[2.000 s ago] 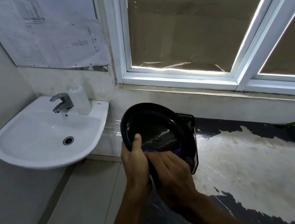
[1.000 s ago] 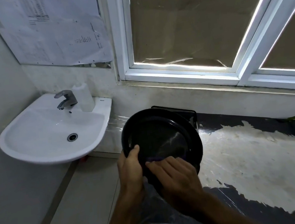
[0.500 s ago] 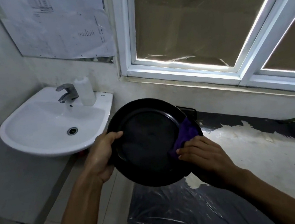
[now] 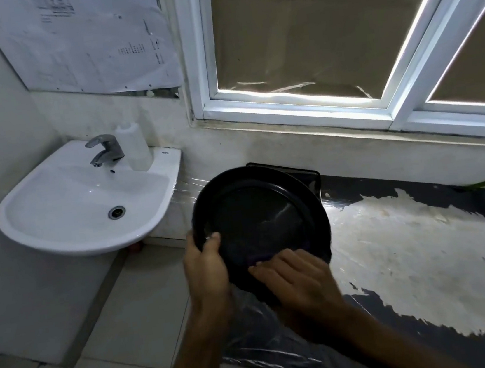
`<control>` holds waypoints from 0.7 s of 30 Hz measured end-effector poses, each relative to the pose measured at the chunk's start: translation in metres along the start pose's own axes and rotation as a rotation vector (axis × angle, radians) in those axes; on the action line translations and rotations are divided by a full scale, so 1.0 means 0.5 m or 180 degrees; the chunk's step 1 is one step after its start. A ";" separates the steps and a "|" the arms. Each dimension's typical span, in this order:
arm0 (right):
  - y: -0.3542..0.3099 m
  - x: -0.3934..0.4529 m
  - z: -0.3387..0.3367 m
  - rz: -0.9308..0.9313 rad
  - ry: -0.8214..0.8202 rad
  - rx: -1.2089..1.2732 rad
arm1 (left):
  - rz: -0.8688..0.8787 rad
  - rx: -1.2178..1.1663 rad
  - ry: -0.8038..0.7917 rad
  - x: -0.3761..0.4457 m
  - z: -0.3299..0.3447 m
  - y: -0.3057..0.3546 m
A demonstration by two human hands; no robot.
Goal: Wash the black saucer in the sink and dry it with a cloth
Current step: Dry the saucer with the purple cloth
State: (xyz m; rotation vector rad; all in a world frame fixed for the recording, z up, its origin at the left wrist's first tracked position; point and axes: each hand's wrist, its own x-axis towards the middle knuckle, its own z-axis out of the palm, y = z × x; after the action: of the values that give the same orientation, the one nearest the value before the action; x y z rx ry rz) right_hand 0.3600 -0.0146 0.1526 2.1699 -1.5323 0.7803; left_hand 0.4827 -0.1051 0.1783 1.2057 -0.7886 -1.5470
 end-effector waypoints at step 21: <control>0.216 -0.023 -0.099 -0.1767 -0.0841 0.0198 | -0.0143 0.1096 -0.2242 0.082 -0.100 0.085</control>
State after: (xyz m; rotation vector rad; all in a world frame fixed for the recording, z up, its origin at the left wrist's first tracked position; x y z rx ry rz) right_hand 0.2445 -0.0137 0.1825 2.6427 -0.9251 0.3709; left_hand 0.5422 -0.1531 0.1890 0.8999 -1.5419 -1.9529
